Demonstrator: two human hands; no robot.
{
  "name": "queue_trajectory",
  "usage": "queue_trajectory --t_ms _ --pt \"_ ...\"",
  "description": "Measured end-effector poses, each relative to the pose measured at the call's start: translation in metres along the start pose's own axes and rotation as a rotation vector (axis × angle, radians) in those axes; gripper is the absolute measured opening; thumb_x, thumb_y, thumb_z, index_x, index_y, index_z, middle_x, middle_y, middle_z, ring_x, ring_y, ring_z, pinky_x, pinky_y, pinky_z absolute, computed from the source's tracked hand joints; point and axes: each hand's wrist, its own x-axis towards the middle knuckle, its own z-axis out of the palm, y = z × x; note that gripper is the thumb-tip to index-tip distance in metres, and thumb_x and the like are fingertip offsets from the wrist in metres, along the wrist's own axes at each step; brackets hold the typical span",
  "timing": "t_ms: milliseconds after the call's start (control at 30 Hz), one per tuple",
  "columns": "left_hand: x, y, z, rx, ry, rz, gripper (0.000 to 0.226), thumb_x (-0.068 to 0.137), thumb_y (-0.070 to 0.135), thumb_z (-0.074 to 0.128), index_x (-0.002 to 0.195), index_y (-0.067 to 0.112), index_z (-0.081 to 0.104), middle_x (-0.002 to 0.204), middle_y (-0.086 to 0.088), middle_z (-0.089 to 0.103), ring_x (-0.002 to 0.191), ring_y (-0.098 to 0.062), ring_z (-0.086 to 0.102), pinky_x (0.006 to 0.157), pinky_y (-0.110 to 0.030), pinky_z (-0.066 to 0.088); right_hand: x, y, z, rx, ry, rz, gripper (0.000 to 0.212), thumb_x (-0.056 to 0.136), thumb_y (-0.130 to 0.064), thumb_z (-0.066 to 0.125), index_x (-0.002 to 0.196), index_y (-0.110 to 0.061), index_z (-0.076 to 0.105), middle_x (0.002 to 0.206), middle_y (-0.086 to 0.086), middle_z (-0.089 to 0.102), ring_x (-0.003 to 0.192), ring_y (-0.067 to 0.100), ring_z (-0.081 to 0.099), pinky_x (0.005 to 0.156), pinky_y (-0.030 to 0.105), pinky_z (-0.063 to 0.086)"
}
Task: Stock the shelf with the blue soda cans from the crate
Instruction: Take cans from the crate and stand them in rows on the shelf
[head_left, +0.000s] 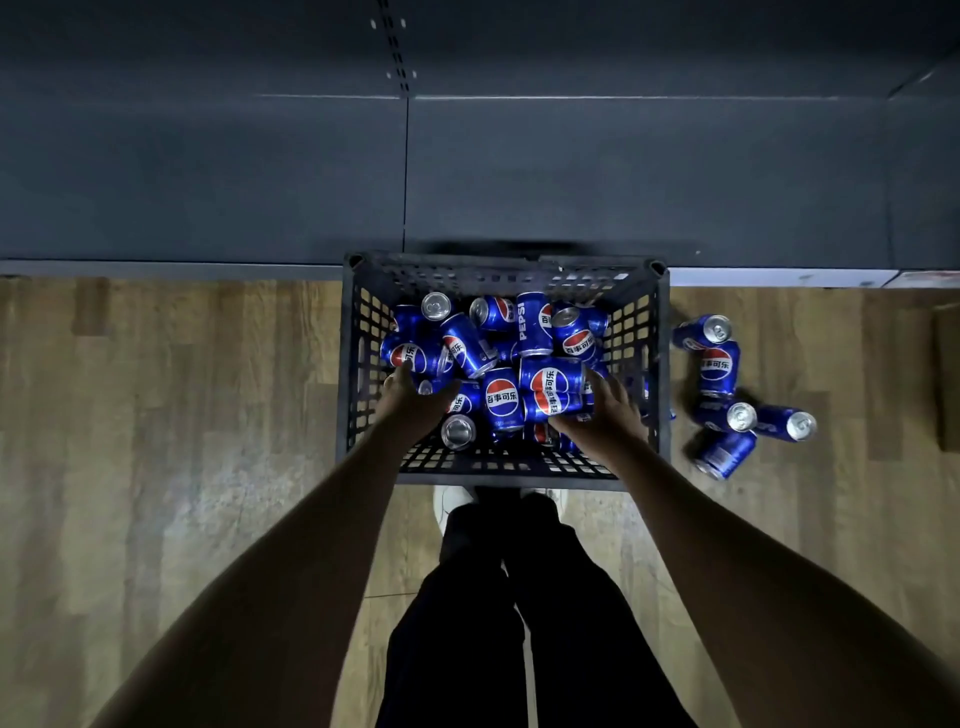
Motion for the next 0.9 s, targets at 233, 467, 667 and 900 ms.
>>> queue_trajectory --t_ms 233,467,667,900 --pt "0.039 0.006 0.048 -0.081 0.032 -0.053 0.067 0.084 0.046 0.064 0.131 0.005 0.039 0.120 -0.015 0.057 0.101 -0.031 0.059 0.082 -0.036 0.048 0.036 0.007 0.033 -0.166 -0.001 -0.060 0.102 0.082 -0.059 0.059 0.153 -0.021 -0.003 0.160 0.005 -0.010 0.147 0.030 -0.007 0.118 0.045 0.005" --pt "0.121 0.015 0.096 -0.331 0.144 -0.087 0.061 0.084 0.041 0.065 0.127 0.002 0.047 0.122 -0.004 0.055 0.115 -0.026 0.054 0.090 -0.029 0.043 0.123 -0.009 0.051 0.167 0.132 -0.021 0.101 0.078 -0.061 0.063 0.152 -0.017 0.012 0.157 0.007 0.017 0.143 0.032 0.015 0.114 0.048 0.023" --pt "0.184 0.004 0.118 -0.433 0.196 -0.197 0.062 0.082 0.037 0.067 0.129 0.001 0.048 0.124 -0.014 0.058 0.110 -0.028 0.057 0.084 -0.029 0.043 0.201 -0.017 0.065 0.355 0.146 0.156 0.099 0.074 -0.071 0.059 0.146 -0.010 0.029 0.147 0.014 0.039 0.132 0.034 0.040 0.105 0.049 0.039" --pt "0.205 0.002 0.133 -0.534 0.147 -0.263 0.064 0.092 0.030 0.058 0.142 0.003 0.030 0.137 -0.012 0.045 0.126 -0.028 0.045 0.097 -0.028 0.036 0.239 -0.016 0.084 0.458 0.123 0.259 0.087 0.076 -0.065 0.059 0.140 -0.011 0.035 0.136 0.012 0.052 0.124 0.034 0.049 0.109 0.049 0.033"
